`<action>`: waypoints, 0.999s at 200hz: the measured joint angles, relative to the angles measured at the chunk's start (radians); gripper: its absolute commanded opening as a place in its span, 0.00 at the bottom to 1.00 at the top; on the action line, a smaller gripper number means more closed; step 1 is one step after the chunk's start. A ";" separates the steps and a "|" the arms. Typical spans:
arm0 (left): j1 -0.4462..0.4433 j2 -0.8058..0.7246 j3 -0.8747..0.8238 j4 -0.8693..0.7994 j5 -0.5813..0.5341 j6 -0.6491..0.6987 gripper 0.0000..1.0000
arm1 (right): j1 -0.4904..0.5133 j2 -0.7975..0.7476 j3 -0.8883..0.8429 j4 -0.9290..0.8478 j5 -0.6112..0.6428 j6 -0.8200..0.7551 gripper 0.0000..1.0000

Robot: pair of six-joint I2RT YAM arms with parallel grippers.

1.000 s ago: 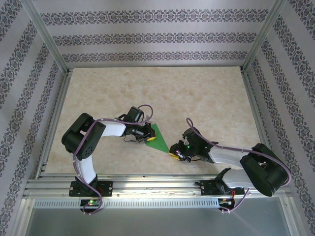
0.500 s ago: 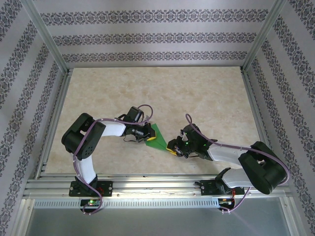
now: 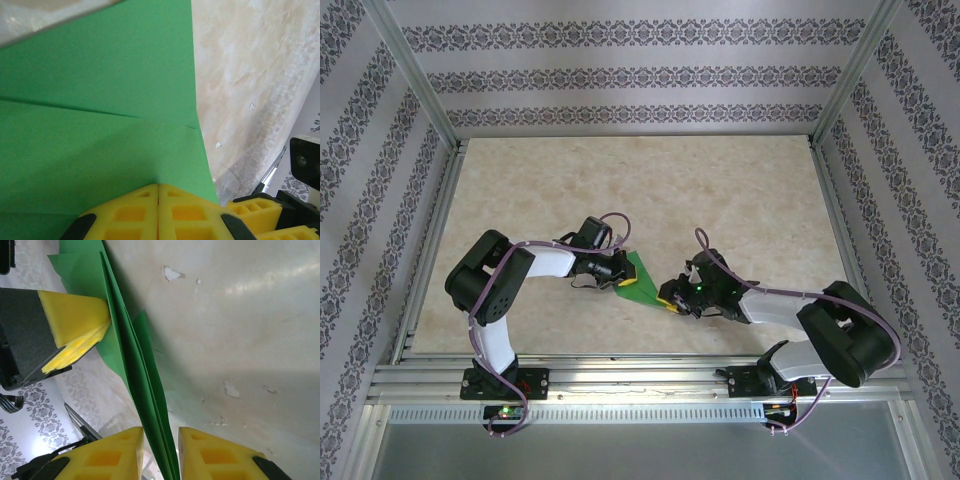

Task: Fold a paper plane with a square sheet of paper (pick it up from the middle)
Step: Turn over the paper at the center of the table.

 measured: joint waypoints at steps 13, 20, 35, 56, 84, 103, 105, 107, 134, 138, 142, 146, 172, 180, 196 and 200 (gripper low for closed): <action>0.000 0.000 0.000 0.000 0.000 0.000 0.06 | -0.005 0.011 0.002 0.016 -0.006 -0.002 0.25; 0.000 0.000 0.000 0.000 0.000 0.000 0.07 | -0.007 0.016 0.002 0.024 -0.010 -0.002 0.24; 0.000 0.000 0.000 0.000 0.000 0.000 0.06 | -0.013 0.025 0.002 0.042 -0.016 -0.003 0.22; 0.000 0.000 0.000 0.000 0.000 -0.002 0.07 | -0.019 0.041 0.002 0.076 -0.030 -0.002 0.18; 0.000 -0.002 0.000 0.001 0.000 -0.008 0.09 | -0.019 0.060 0.002 0.112 -0.049 -0.002 0.12; 0.000 -0.006 0.000 0.000 -0.001 -0.011 0.11 | -0.019 0.067 0.002 0.134 -0.062 -0.002 0.08; 0.000 -0.006 0.000 0.000 -0.001 -0.011 0.11 | -0.019 0.068 0.002 0.135 -0.062 -0.002 0.08; 0.000 -0.007 0.000 0.000 -0.001 -0.011 0.11 | -0.019 0.068 0.001 0.138 -0.062 -0.002 0.08; 0.000 -0.026 0.000 0.000 -0.005 -0.017 0.20 | -0.026 0.068 -0.001 0.151 -0.067 -0.006 0.04; 0.000 -0.032 0.000 -0.001 -0.008 -0.017 0.22 | -0.026 0.068 -0.002 0.152 -0.067 -0.007 0.04; 0.000 -0.039 0.000 -0.001 -0.011 -0.020 0.24 | -0.029 0.068 -0.003 0.153 -0.067 -0.010 0.04; 0.000 -0.047 0.000 -0.002 -0.013 -0.018 0.25 | -0.032 0.066 -0.004 0.153 -0.068 -0.013 0.04; 0.000 -0.129 0.000 -0.027 -0.037 -0.009 0.33 | -0.040 0.020 -0.010 0.121 -0.068 -0.048 0.02; 0.000 -0.162 0.000 -0.038 -0.047 0.002 0.36 | -0.046 -0.011 -0.010 0.094 -0.061 -0.068 0.01; 0.000 -0.233 0.000 -0.069 -0.082 0.021 0.38 | -0.055 -0.087 -0.002 0.011 -0.036 -0.127 0.00; 0.000 -0.254 0.000 -0.078 -0.093 0.030 0.39 | -0.058 -0.108 0.002 -0.014 -0.030 -0.145 0.00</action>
